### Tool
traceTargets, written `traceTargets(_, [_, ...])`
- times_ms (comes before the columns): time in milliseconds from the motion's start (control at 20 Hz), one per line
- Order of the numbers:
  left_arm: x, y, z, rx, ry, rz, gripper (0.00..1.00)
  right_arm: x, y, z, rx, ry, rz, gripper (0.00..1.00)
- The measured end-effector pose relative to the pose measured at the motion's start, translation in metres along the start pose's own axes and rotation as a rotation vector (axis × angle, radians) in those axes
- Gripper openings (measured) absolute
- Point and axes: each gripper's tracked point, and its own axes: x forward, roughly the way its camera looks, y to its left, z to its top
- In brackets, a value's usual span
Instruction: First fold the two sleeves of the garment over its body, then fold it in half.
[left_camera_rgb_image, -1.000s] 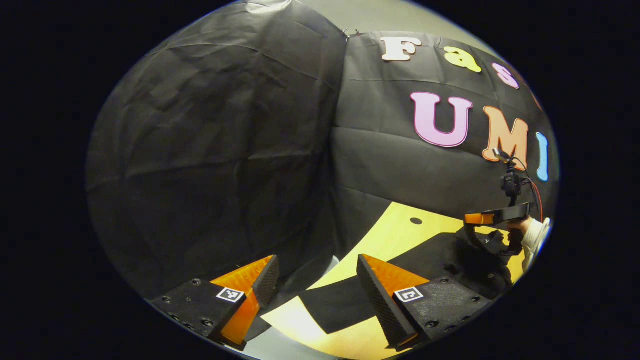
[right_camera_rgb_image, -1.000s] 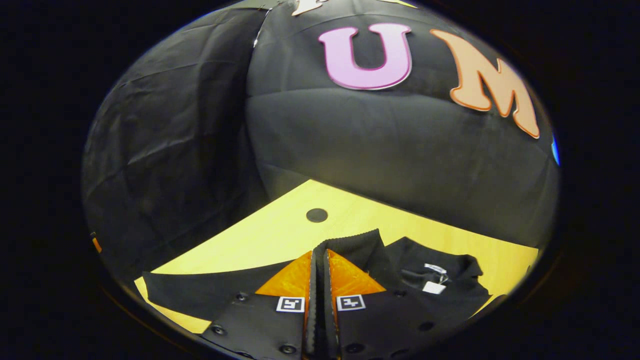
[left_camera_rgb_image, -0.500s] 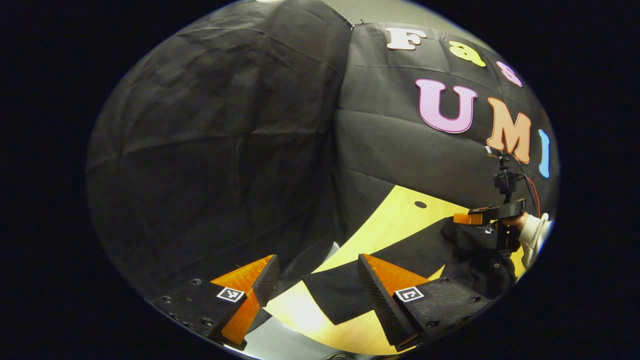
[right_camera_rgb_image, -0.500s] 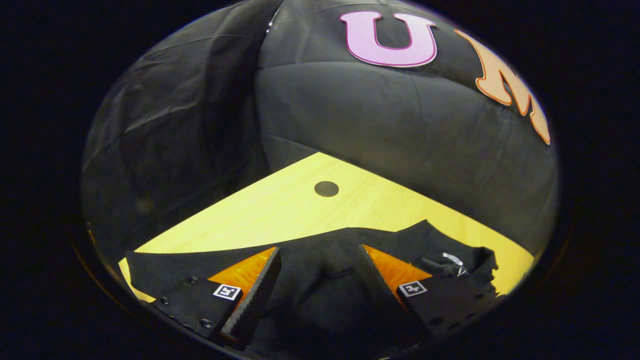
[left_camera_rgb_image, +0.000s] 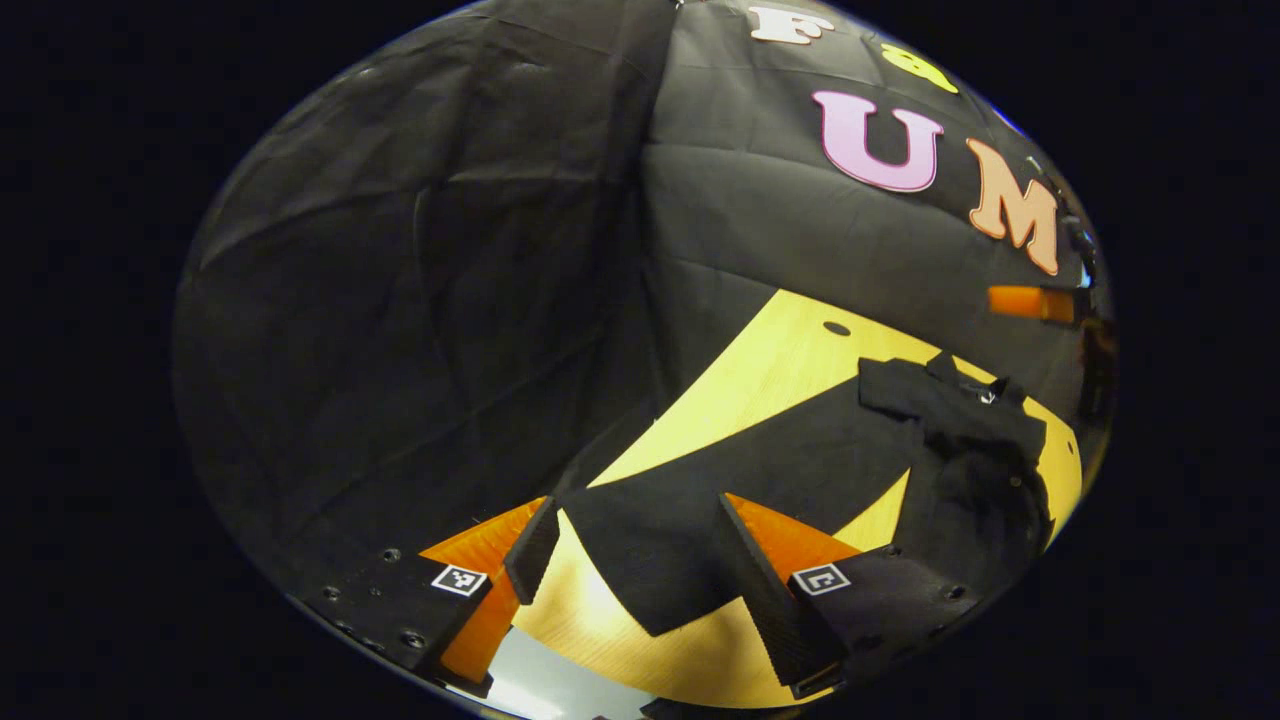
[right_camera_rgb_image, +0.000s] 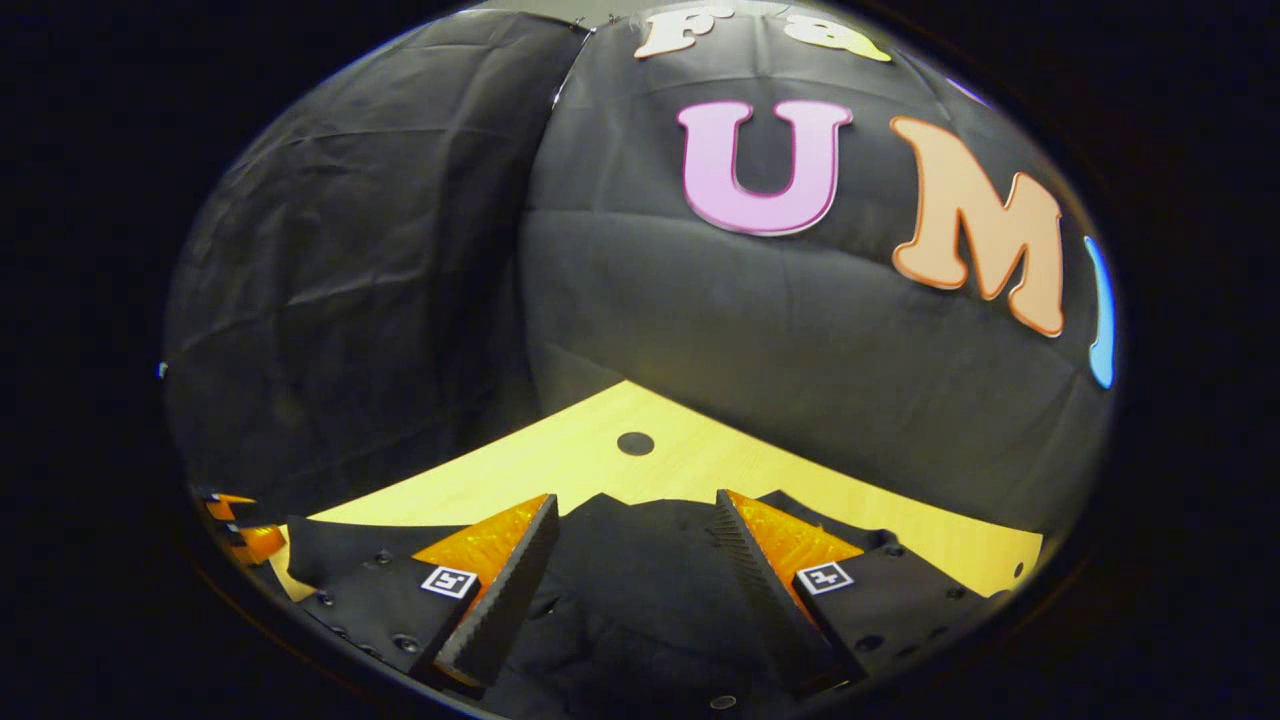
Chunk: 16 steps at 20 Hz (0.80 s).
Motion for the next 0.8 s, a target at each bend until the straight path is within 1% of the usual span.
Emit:
traceTargets(150, [0.008,-0.003,-0.011,0.023,0.027,-0.001,0.94,-0.042,-0.016,0.012,0.075,-0.058,-0.039,1.00])
traceTargets(250, [0.009,-0.007,-0.021,0.039,0.043,-0.003,0.94,-0.069,-0.035,0.013,0.132,-0.082,-0.087,1.00])
traceTargets(350, [0.010,-0.011,-0.029,0.057,0.052,-0.009,0.94,-0.092,-0.051,0.013,0.215,-0.113,-0.127,0.99])
traceTargets(400, [0.012,-0.011,-0.032,0.071,0.060,-0.008,0.94,-0.102,-0.062,0.013,0.254,-0.132,-0.149,0.97])
traceTargets(450, [0.011,-0.011,-0.038,0.084,0.072,-0.005,0.94,-0.113,-0.075,0.013,0.281,-0.144,-0.179,0.99])
traceTargets(550, [0.013,-0.009,-0.049,0.105,0.103,0.004,0.94,-0.137,-0.106,0.004,0.287,-0.147,-0.287,1.00])
traceTargets(600, [0.013,-0.009,-0.052,0.110,0.119,0.009,0.94,-0.147,-0.121,0.003,0.275,-0.160,-0.338,0.99])
traceTargets(700, [0.011,-0.010,-0.051,0.105,0.124,0.011,0.95,-0.170,-0.143,0.006,0.246,-0.198,-0.413,1.00])
traceTargets(750, [0.012,-0.010,-0.054,0.100,0.136,0.013,0.95,-0.178,-0.152,0.007,0.237,-0.212,-0.438,0.97])
traceTargets(800, [0.012,-0.010,-0.053,0.096,0.131,0.014,0.95,-0.187,-0.157,0.004,0.240,-0.216,-0.458,0.96])
